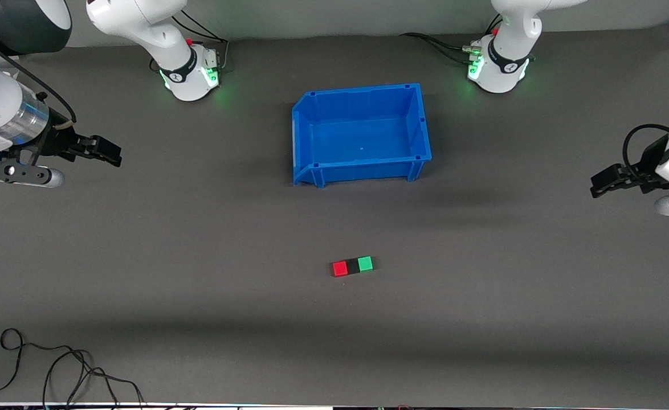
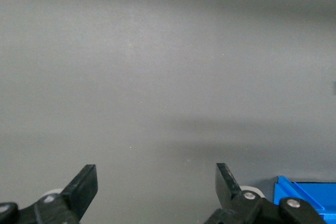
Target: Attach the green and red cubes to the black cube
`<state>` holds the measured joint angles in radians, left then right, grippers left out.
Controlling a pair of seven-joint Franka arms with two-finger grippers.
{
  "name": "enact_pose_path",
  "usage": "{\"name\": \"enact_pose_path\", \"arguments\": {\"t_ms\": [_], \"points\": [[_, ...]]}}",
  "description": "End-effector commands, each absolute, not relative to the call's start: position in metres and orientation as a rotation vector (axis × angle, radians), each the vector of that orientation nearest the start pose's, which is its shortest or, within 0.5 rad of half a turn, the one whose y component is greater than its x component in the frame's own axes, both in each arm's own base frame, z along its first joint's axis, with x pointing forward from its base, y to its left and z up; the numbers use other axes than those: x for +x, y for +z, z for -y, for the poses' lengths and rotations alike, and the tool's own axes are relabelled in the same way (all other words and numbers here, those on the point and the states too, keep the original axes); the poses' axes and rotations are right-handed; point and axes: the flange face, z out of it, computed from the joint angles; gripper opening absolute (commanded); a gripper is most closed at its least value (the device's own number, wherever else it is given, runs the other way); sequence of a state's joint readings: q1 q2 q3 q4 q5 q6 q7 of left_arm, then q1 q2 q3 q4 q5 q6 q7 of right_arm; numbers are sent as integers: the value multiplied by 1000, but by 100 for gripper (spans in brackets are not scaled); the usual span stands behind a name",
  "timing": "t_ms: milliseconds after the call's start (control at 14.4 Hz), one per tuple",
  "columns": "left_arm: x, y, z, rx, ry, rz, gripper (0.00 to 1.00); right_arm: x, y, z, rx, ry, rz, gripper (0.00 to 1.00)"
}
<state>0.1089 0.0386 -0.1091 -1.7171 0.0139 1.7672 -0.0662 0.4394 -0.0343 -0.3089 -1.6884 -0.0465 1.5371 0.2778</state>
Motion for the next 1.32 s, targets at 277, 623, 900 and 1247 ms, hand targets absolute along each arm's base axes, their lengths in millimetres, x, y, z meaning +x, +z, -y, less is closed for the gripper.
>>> {"name": "enact_pose_path", "arguments": {"t_ms": [277, 623, 900, 1247], "points": [[574, 555, 3, -3144, -12, -3, 100, 534, 593, -46, -3198, 118, -210, 100], [574, 556, -2, -3144, -3, 7, 100, 546, 608, -35, -3194, 60, -229, 100], [575, 555, -1, -3147, -12, 5, 100, 546, 610, -42, -3198, 64, -206, 100], [578, 553, 0, -3167, -12, 16, 100, 549, 603, -54, -3200, 83, -174, 100]]}}
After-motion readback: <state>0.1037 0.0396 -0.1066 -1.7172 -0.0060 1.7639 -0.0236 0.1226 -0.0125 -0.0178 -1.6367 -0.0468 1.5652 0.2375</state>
